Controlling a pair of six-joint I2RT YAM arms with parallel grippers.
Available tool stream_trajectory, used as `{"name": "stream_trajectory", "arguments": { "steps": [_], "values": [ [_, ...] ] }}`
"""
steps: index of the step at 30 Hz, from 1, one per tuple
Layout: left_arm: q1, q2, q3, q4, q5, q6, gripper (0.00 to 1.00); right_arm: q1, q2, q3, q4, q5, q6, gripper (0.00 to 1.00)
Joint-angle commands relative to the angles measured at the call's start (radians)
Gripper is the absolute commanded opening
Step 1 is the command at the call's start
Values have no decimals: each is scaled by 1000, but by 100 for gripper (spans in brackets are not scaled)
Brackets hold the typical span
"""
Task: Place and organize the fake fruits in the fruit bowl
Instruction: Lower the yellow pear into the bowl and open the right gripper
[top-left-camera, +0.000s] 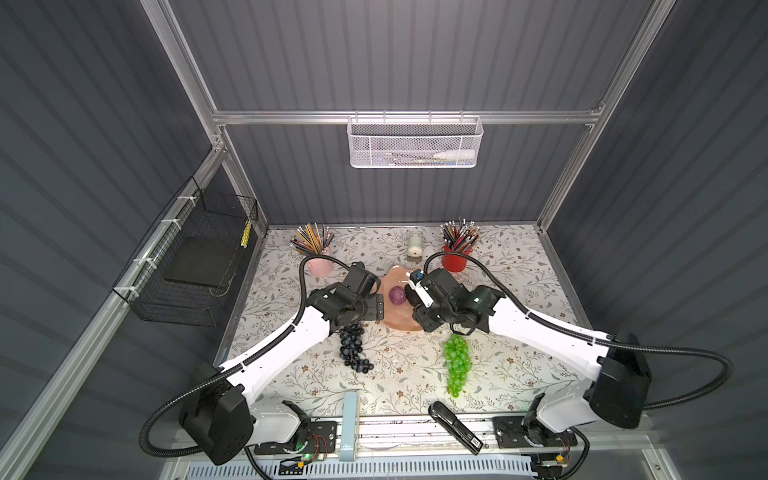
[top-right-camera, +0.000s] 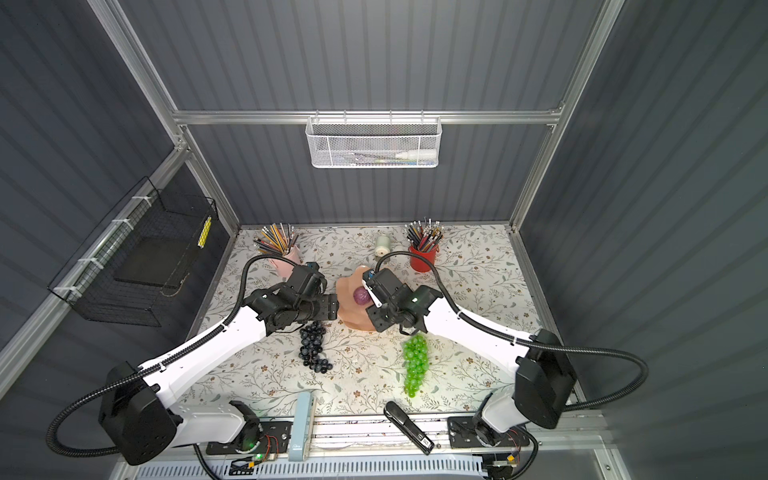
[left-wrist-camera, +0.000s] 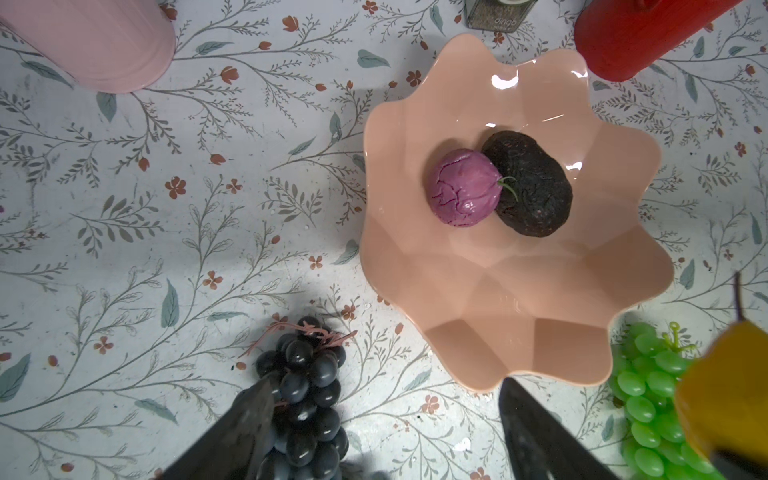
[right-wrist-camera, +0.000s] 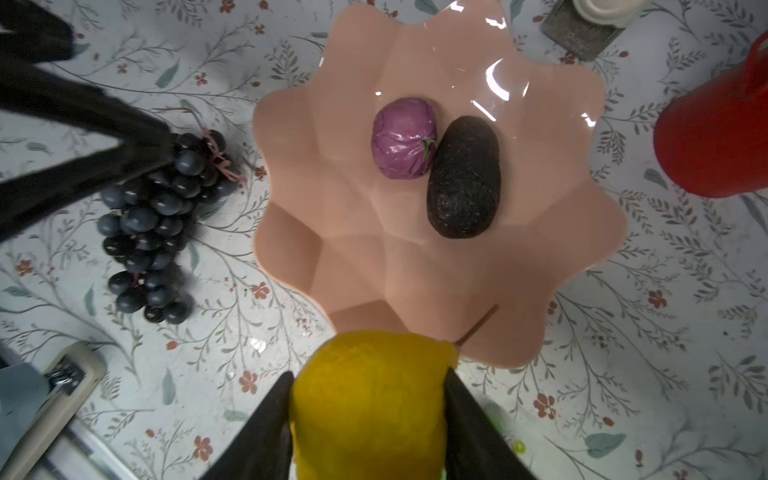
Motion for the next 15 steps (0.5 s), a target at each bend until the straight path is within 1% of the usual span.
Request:
{"name": "stream_trajectory", "arguments": {
  "steps": [1, 4, 7, 15],
  "values": [
    [2, -47, 14, -54, -43, -7, 88, -3, 75, 45, 60, 25, -73, 50],
    [2, -61, 12, -59, -49, -8, 88, -4, 154, 83, 88, 16, -94, 50],
    [2, -68, 10, -70, -52, -18, 88, -5, 224, 111, 101, 32, -113, 50],
    [2, -77, 8, -73, -56, -22, 88, -7, 344, 154, 136, 79, -151, 51]
  ]
}}
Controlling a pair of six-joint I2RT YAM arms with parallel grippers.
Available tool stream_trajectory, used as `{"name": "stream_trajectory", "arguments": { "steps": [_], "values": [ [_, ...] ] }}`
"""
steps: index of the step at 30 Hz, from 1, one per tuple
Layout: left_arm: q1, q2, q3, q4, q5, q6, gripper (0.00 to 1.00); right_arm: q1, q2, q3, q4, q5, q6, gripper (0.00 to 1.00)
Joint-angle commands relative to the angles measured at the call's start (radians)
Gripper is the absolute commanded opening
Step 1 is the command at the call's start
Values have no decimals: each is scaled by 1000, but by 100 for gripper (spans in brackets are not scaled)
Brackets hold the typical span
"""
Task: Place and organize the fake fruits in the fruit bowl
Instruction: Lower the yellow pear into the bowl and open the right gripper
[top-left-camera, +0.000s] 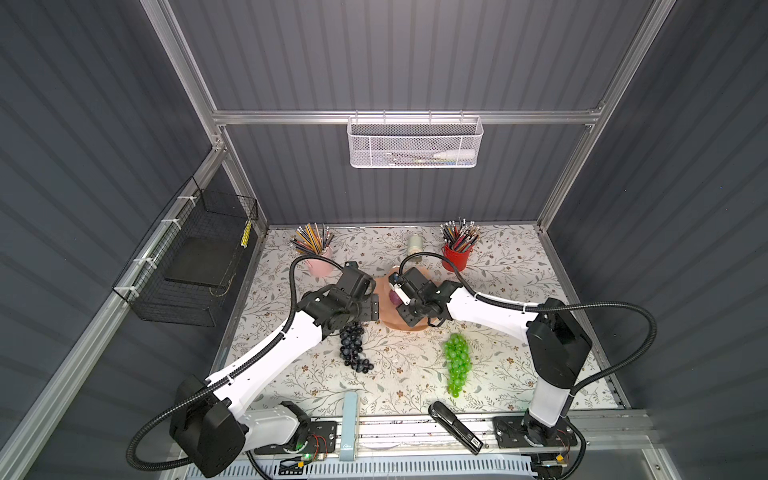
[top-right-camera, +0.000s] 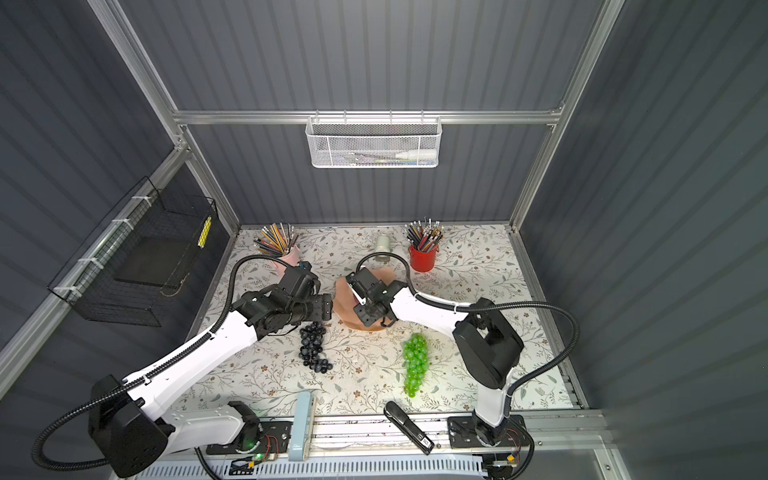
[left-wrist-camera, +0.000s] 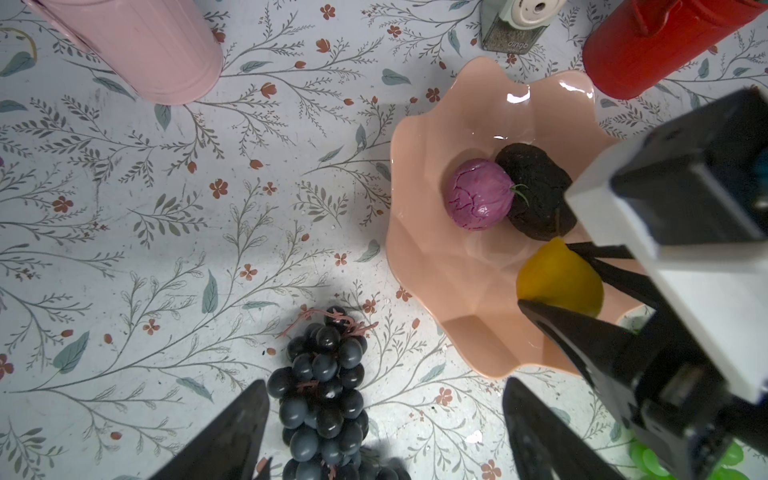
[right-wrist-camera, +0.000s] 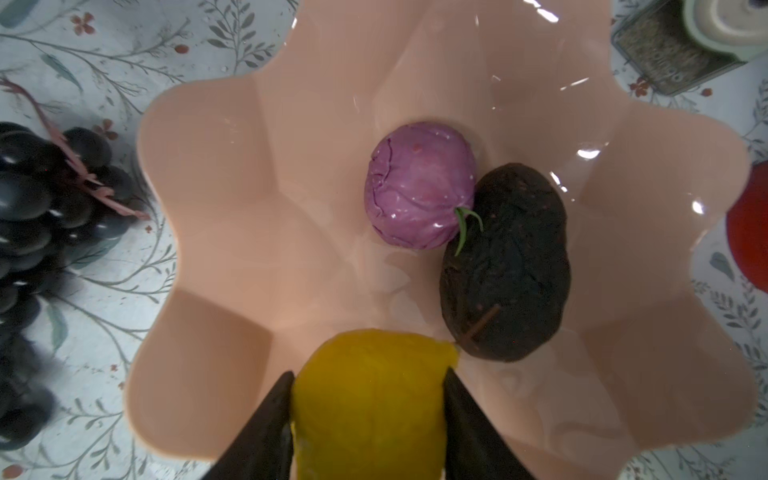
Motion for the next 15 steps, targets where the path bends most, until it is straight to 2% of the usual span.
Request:
{"name": "stream_trajectory", "arguments": {
  "steps": [1, 15],
  "values": [
    [2, -14, 11, -28, -12, -16, 88, -3, 36, 33, 21, 35, -32, 51],
    [2, 10, 30, -31, -14, -13, 89, -3, 118, 60, 41, 75, -63, 57]
  ]
}}
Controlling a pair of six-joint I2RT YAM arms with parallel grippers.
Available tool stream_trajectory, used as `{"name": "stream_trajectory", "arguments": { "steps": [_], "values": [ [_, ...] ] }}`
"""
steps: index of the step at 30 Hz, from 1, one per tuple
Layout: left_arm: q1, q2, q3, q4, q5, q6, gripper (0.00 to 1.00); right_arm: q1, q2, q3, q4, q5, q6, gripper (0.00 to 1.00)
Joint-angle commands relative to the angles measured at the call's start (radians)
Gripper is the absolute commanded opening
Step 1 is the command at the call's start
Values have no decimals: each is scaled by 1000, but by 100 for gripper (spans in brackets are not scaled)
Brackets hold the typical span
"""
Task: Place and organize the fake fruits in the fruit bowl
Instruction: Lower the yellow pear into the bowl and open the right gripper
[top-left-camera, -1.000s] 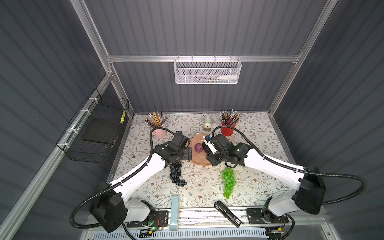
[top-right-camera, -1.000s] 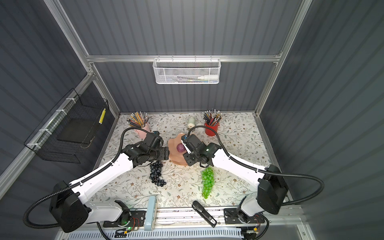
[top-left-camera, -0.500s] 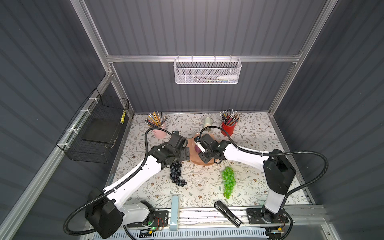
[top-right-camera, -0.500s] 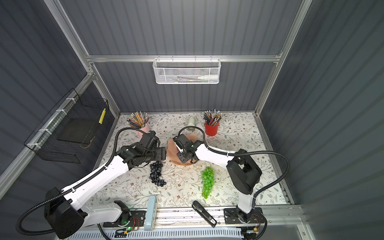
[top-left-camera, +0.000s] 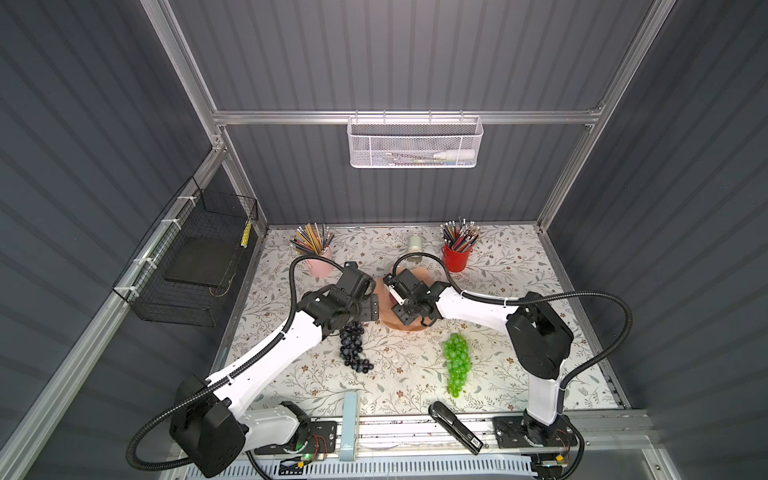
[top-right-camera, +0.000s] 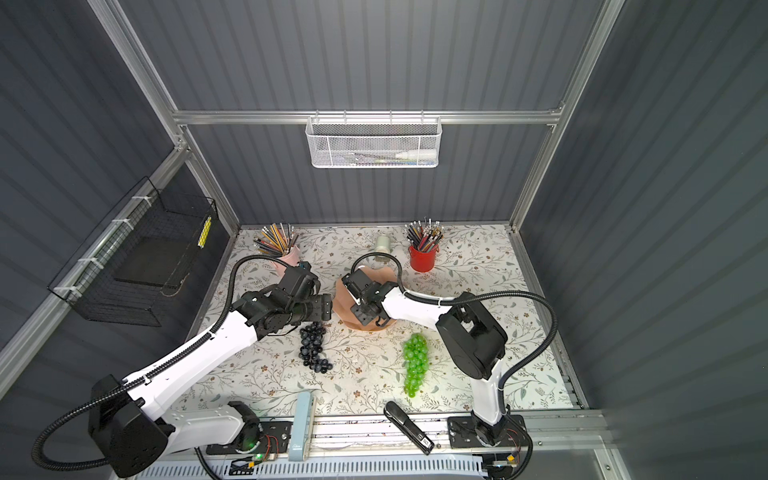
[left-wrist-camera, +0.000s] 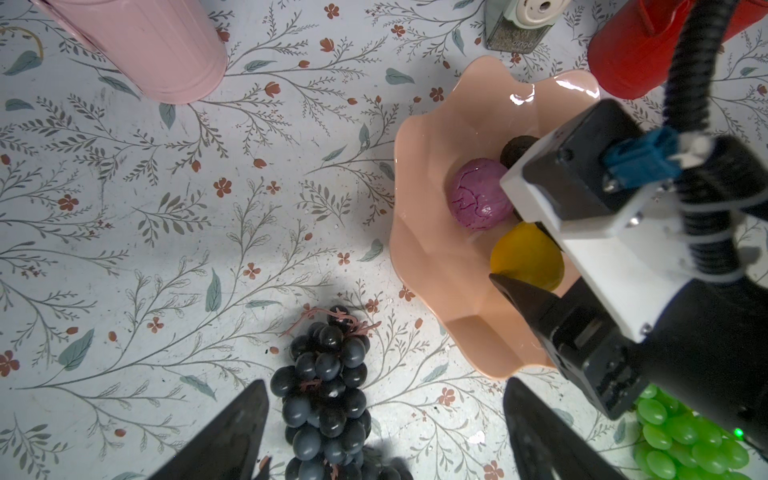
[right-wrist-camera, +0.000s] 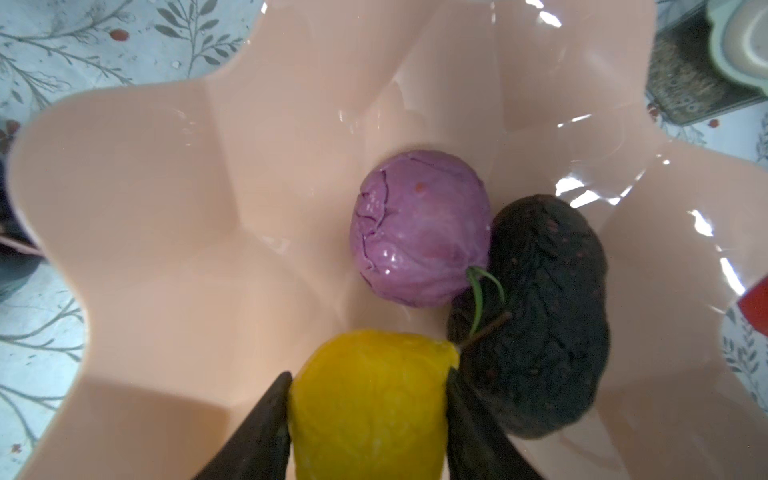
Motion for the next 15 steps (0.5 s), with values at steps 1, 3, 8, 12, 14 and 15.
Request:
{"name": "stream_trajectory", "arguments": {
  "steps": [1, 3, 8, 12, 14, 15],
  "values": [
    [2, 10, 29, -25, -9, -16, 89, -4, 22, 26, -10, 28, -18, 60],
    [3, 9, 22, -24, -4, -23, 89, -4, 24, 28, 18, 32, -23, 63],
    [2, -8, 10, -27, -2, -29, 89, -6, 23, 38, 2, 27, -32, 74],
    [2, -13, 17, -33, -6, -20, 90, -4, -36, 28, 2, -6, -19, 80],
    [2, -9, 22, -33, -3, -18, 90, -4, -76, 25, -31, -28, -14, 82],
    [2, -7, 22, -33, 1, -15, 90, -3, -96, 27, -42, -35, -10, 82]
  ]
}}
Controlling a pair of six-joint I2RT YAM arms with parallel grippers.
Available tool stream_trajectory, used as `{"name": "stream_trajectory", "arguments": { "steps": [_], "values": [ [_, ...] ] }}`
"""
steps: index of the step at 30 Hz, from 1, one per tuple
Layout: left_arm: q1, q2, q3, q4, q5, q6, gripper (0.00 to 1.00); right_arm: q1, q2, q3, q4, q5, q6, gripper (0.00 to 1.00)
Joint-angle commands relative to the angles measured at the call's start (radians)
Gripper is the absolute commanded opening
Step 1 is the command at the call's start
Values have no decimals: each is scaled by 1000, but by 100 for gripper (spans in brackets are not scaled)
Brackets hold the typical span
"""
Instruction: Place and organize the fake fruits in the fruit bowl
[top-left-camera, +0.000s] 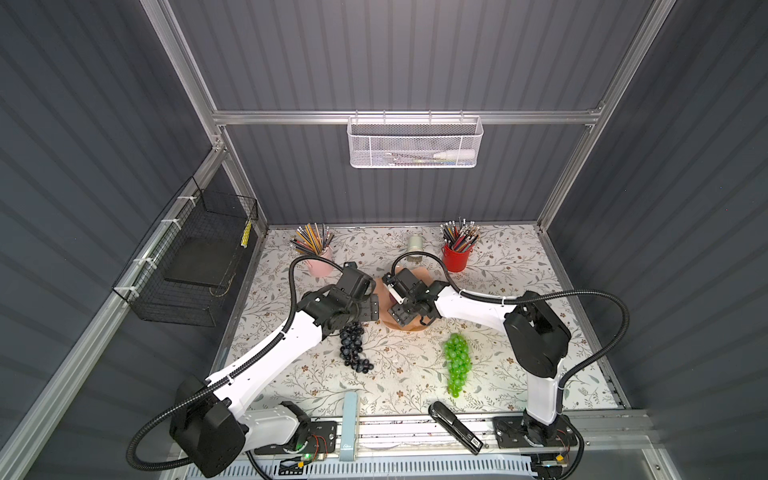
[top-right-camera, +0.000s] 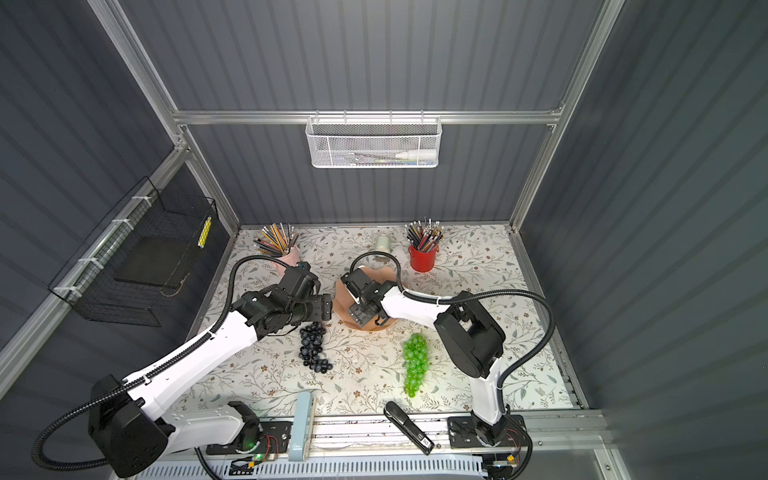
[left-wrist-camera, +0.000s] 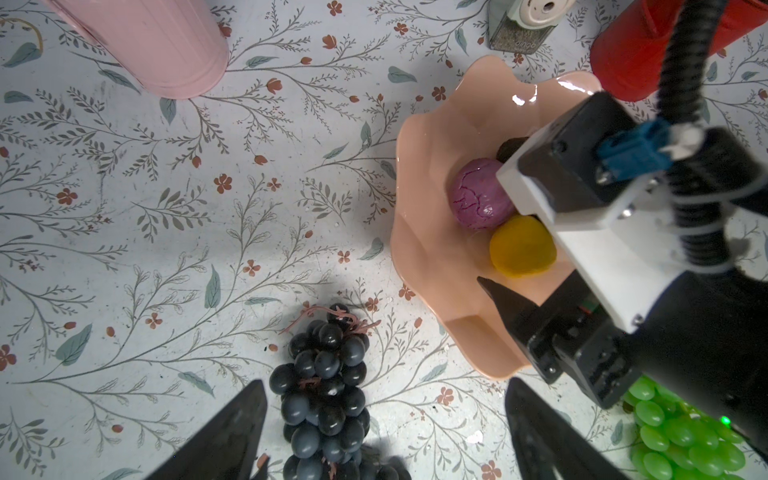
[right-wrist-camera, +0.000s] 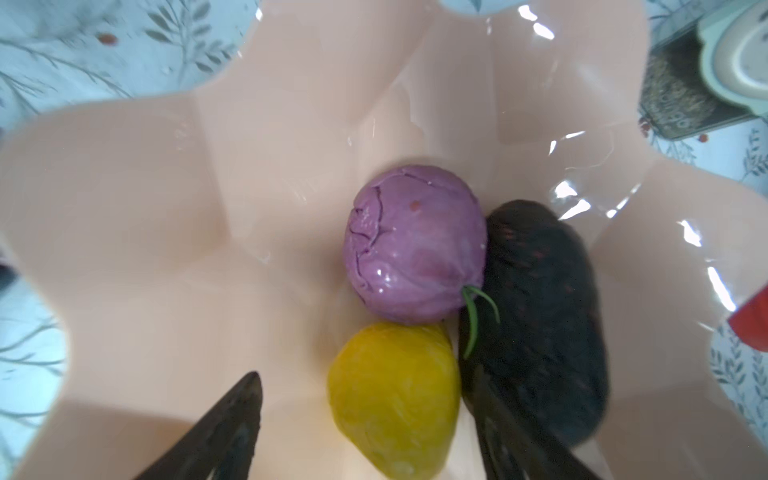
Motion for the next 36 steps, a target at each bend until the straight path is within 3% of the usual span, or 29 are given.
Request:
{"name": "stream_trajectory", "arguments": {
  "steps": [1, 6, 13, 24, 30, 36],
  "values": [
    [2, -2, 24, -29, 6, 0, 90, -2, -99, 15, -49, -38, 12, 83],
    [2, 34, 54, -46, 57, 14, 90, -2, -229, -20, -88, -58, 41, 82],
    [2, 90, 90, -89, 109, 53, 88, -35, -442, -195, -104, -112, 156, 76],
    [1, 156, 38, 89, 192, 20, 81, -242, -697, -435, -158, -297, 311, 65],
    [1, 246, 93, 86, 195, 48, 79, -360, -722, -552, -112, -414, 370, 59],
    [1, 276, 87, 129, 208, 33, 79, -387, -685, -608, -118, -439, 399, 51]
  ]
}}
